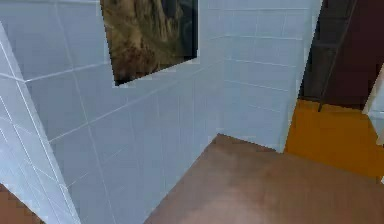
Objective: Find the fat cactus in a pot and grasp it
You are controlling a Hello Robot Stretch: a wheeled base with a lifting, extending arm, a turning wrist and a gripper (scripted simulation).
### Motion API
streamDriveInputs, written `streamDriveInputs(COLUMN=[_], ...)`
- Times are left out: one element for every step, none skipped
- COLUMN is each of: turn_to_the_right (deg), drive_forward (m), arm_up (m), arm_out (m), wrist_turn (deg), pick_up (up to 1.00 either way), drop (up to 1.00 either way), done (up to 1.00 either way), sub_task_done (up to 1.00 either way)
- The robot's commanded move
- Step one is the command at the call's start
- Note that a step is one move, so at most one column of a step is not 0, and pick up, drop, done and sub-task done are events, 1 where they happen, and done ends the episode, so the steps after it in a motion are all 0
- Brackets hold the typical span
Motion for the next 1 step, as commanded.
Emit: streamDriveInputs(turn_to_the_right=[45.0], drive_forward=[0.00], arm_up=[0.00], arm_out=[0.00], wrist_turn=[0.0], pick_up=[0.00], drop=[0.00], done=[0.00], sub_task_done=[0.00])
